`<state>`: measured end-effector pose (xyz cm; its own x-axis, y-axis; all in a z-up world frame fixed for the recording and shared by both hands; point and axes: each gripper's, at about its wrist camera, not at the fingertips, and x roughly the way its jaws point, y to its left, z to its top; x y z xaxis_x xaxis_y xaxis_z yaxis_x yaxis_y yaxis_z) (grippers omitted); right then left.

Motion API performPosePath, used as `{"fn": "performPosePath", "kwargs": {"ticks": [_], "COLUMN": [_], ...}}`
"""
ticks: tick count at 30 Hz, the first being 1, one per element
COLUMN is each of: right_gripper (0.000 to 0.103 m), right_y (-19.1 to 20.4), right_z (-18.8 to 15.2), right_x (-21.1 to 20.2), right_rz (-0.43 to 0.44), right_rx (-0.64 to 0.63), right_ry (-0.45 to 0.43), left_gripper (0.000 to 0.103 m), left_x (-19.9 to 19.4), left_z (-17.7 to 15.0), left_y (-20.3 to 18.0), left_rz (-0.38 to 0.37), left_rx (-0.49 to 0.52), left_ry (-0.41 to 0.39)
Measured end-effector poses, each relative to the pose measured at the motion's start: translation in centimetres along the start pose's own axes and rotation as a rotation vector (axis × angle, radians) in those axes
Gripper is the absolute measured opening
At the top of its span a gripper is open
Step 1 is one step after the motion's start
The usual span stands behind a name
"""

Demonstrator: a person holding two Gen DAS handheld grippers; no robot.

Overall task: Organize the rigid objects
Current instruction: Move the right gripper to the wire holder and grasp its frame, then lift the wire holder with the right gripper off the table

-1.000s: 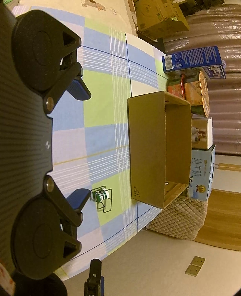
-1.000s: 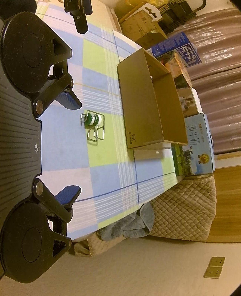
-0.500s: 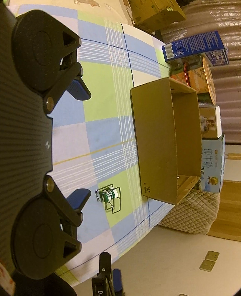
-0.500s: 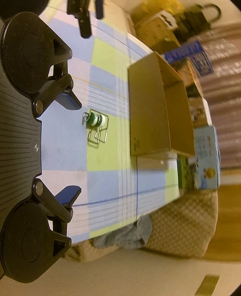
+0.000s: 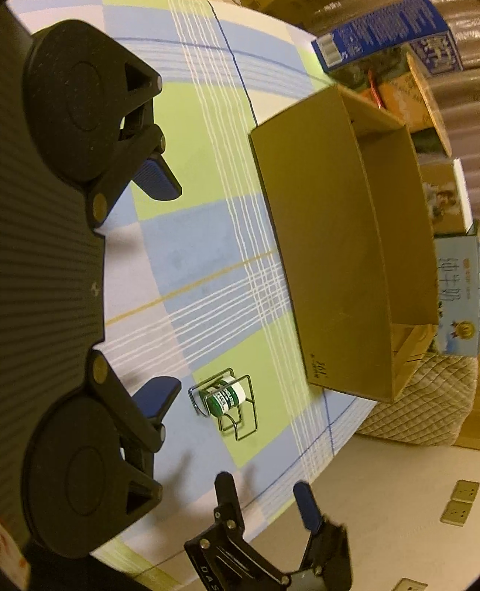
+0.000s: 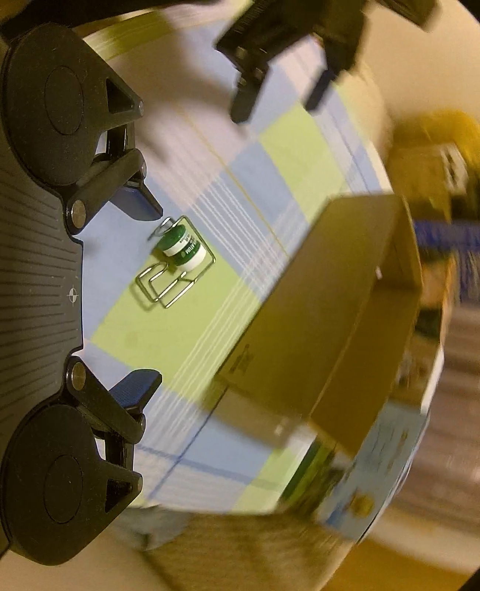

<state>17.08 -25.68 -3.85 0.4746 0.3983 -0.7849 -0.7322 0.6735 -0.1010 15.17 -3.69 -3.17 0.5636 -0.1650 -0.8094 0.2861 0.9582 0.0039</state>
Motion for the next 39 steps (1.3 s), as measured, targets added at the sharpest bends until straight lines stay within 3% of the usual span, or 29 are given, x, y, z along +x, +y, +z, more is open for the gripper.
{"fn": "performPosePath", "kwargs": {"ticks": [9, 18, 20, 24, 33, 39], "right_gripper": [0.067, 0.041, 0.033, 0.027, 0.027, 0.027], "right_y": [-0.5, -1.3, -1.4, -1.1, -0.2, -1.6], "right_z": [0.0, 0.3, 0.3, 0.2, 0.0, 0.0], "right_x": [6.0, 8.3, 8.2, 7.8, 5.3, 4.3], "right_rz": [0.142, 0.202, 0.209, 0.217, 0.208, 0.126], "right_rx": [-0.221, -0.288, -0.28, -0.25, -0.114, 0.067], "right_ry": [0.065, 0.087, 0.089, 0.088, -0.016, -0.048], "left_gripper": [0.1, 0.1, 0.1, 0.1, 0.1, 0.1], "left_x": [3.7, 5.2, 5.3, 5.1, 4.0, 4.1], "left_z": [0.0, -0.4, -0.4, -0.6, -1.2, -1.1], "left_y": [0.5, 0.7, 0.7, 0.6, 0.1, -0.9], "left_rz": [-0.02, -0.031, -0.033, -0.033, -0.03, -0.045], "left_rx": [-0.012, -0.027, -0.032, -0.039, -0.043, -0.035], "left_ry": [0.045, 0.062, 0.063, 0.062, 0.049, 0.023]}}
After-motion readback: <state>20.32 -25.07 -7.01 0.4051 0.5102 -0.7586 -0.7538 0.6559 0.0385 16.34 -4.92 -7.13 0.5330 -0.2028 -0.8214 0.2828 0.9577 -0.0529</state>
